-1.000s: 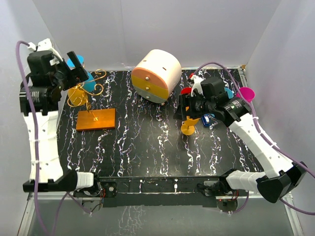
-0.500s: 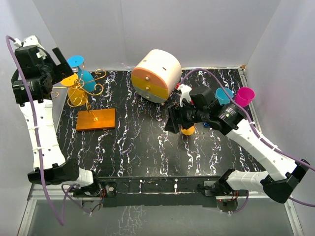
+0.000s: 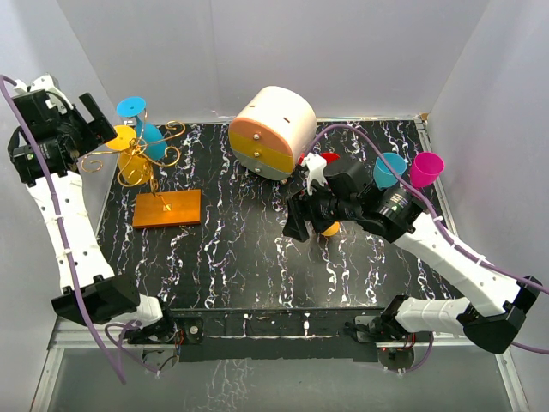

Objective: Take the wine glass off the wine glass rack

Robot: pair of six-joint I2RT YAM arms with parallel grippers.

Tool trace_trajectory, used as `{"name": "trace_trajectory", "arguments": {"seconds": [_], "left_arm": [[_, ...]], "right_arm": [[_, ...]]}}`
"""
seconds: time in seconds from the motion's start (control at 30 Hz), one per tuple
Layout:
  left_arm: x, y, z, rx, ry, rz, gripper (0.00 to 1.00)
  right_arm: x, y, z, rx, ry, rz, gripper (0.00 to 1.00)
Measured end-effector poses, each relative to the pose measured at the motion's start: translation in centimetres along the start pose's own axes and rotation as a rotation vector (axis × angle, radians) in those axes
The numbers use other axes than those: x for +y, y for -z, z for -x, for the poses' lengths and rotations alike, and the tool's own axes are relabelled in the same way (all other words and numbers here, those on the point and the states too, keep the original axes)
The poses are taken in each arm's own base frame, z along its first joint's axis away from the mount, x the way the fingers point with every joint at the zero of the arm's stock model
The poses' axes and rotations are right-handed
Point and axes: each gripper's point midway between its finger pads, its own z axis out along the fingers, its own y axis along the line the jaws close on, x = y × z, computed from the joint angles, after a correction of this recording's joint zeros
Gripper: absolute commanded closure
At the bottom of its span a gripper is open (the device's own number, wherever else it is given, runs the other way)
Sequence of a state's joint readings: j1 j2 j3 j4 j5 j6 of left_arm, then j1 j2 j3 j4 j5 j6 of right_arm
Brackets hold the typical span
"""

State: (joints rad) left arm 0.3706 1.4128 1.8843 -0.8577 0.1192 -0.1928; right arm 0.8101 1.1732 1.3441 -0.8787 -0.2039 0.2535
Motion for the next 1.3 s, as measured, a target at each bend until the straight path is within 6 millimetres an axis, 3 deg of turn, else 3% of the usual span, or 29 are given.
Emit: {"name": "trace_trajectory", "arguments": {"seconds": [0.33,0.6,0.93,1.3], "left_arm": [[0.4,-2.2,-1.3,0.067,0.001,-0.064,0.10],[0.0,-4.2,-2.2,0.119,0.031,-0.101,0.15],[-0.6,-5.8,-2.3,0.142,0.084,-0.144,0.25],[-0.8,-6.8,-2.1,0.151,0.173,-0.177,0.43]], "right_arm": [[0.0,0.0,0.0,-0.001,0.004,-0.002,0.28],[-0.1,-0.1,0.0,-0.001,0.004,-0.005,0.28],[-0.3,-0.3,0.3,-0.010,0.008,-0.015,0.28],[-0.3,-0.5,0.3,-0.009,0.008,-0.015,0.28]]}}
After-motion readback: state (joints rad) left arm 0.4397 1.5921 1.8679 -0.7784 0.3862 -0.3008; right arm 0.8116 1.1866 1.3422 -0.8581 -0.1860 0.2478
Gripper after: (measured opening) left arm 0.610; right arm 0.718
